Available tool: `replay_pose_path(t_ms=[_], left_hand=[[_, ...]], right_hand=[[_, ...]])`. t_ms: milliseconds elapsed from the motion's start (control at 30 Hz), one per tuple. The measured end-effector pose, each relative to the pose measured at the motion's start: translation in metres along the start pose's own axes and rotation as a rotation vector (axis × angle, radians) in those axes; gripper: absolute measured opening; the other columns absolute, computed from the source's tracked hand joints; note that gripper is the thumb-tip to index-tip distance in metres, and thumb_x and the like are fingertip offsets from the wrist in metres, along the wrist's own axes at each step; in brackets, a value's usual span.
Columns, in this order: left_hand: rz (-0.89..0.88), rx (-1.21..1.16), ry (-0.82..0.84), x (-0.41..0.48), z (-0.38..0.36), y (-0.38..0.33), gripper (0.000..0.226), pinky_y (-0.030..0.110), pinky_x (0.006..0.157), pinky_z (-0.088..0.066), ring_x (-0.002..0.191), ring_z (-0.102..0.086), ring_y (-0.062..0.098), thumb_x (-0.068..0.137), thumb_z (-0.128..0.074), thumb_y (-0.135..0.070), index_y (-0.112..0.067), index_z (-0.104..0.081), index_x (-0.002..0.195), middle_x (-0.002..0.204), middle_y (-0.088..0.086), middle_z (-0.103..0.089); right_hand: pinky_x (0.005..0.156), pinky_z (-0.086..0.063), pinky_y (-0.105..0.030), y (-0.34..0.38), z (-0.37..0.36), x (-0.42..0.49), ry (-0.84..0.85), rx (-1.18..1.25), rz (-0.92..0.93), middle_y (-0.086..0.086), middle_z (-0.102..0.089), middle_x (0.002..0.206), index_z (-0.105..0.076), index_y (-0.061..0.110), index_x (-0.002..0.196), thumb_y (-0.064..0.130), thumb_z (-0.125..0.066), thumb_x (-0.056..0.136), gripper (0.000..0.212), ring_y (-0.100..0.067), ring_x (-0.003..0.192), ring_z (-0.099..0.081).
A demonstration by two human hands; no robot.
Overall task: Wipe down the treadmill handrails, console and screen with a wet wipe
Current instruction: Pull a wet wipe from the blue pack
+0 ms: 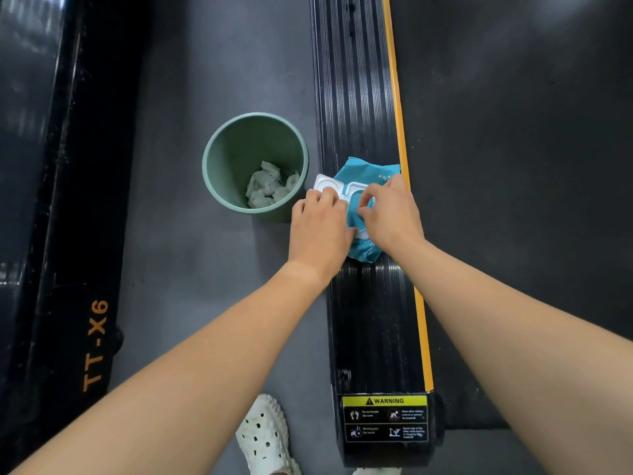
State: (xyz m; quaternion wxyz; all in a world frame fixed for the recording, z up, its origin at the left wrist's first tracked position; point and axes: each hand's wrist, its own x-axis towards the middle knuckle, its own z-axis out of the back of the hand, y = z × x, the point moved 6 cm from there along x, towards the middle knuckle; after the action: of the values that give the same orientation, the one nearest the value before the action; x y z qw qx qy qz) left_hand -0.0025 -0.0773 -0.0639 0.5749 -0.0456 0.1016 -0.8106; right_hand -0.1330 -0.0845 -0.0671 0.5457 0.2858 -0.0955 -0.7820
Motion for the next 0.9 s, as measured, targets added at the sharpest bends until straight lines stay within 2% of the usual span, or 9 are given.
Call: replay_pose_path(t_ms=[133, 200, 267, 367, 500, 567, 700, 900], left_hand=[[-0.008, -0.026, 0.001, -0.001, 0.001, 0.0, 0.034, 0.039, 0.108, -0.039, 0.106, -0.051, 0.024, 0.093, -0.068, -0.041, -0.016, -0.068, 0.116, 0.113, 0.001, -0.06], [0.001, -0.078, 0.003, -0.002, 0.004, -0.001, 0.033, 0.038, 0.107, -0.041, 0.105, -0.053, 0.025, 0.094, -0.069, -0.037, -0.016, -0.067, 0.119, 0.112, 0.002, -0.061], [0.014, -0.16, 0.032, -0.005, 0.007, -0.003, 0.03, 0.035, 0.101, -0.042, 0.109, -0.054, 0.026, 0.094, -0.07, -0.03, -0.018, -0.068, 0.122, 0.116, 0.004, -0.062], [0.022, -0.223, 0.101, -0.009, 0.005, -0.001, 0.022, 0.035, 0.101, -0.042, 0.121, -0.053, 0.027, 0.096, -0.069, -0.027, -0.02, -0.076, 0.116, 0.129, 0.007, -0.06], [0.055, -0.24, 0.121, -0.012, 0.003, 0.004, 0.018, 0.036, 0.098, -0.045, 0.125, -0.053, 0.026, 0.096, -0.072, -0.03, -0.022, -0.081, 0.109, 0.131, 0.005, -0.061], [0.072, -0.249, 0.136, -0.012, 0.003, 0.004, 0.018, 0.037, 0.098, -0.045, 0.126, -0.052, 0.026, 0.096, -0.07, -0.029, -0.022, -0.081, 0.11, 0.132, 0.005, -0.061], [0.086, -0.267, 0.151, -0.013, 0.003, 0.002, 0.02, 0.036, 0.096, -0.045, 0.125, -0.05, 0.025, 0.096, -0.068, -0.025, -0.024, -0.08, 0.112, 0.132, 0.005, -0.059], [0.102, -0.303, 0.14, -0.015, -0.002, 0.004, 0.02, 0.031, 0.087, -0.042, 0.11, -0.048, 0.022, 0.095, -0.063, -0.023, -0.023, -0.082, 0.103, 0.116, 0.001, -0.056]], right_hand=[[0.078, -0.04, -0.026, -0.002, 0.003, -0.018, -0.007, 0.095, 0.047, 0.005, -0.042, 0.108, -0.063, 0.022, 0.094, 0.022, -0.068, 0.098, 0.007, -0.015, 0.102, -0.048], [0.078, -0.042, -0.025, -0.008, 0.0, -0.029, 0.02, 0.116, 0.049, 0.005, -0.043, 0.107, -0.065, 0.023, 0.093, 0.025, -0.071, 0.097, 0.007, -0.013, 0.1, -0.048], [0.076, -0.043, -0.023, -0.016, -0.004, -0.037, 0.047, 0.115, 0.037, 0.005, -0.045, 0.108, -0.07, 0.021, 0.097, 0.026, -0.072, 0.095, 0.006, -0.013, 0.102, -0.05], [0.07, -0.04, -0.018, -0.023, -0.006, -0.038, 0.065, 0.128, -0.011, 0.003, -0.05, 0.111, -0.075, 0.017, 0.101, 0.024, -0.072, 0.095, 0.009, -0.014, 0.104, -0.054], [0.067, -0.045, -0.022, -0.018, 0.001, -0.031, 0.065, 0.156, 0.0, 0.003, -0.062, 0.106, -0.074, 0.017, 0.106, 0.024, -0.066, 0.097, 0.014, -0.011, 0.089, -0.059], [0.07, -0.045, -0.025, -0.013, 0.005, -0.024, 0.043, 0.191, -0.014, 0.004, -0.066, 0.102, -0.071, 0.017, 0.11, 0.023, -0.065, 0.097, 0.015, -0.011, 0.087, -0.061], [0.07, -0.047, -0.026, -0.002, 0.002, -0.01, 0.051, 0.074, -0.032, 0.0, -0.071, 0.096, -0.076, 0.017, 0.099, 0.018, -0.065, 0.099, 0.011, -0.015, 0.084, -0.063], [0.053, -0.039, -0.027, 0.003, -0.009, -0.007, 0.014, -0.11, -0.069, -0.003, -0.067, 0.083, -0.074, 0.014, 0.092, 0.02, -0.067, 0.096, 0.01, -0.017, 0.069, -0.059]])
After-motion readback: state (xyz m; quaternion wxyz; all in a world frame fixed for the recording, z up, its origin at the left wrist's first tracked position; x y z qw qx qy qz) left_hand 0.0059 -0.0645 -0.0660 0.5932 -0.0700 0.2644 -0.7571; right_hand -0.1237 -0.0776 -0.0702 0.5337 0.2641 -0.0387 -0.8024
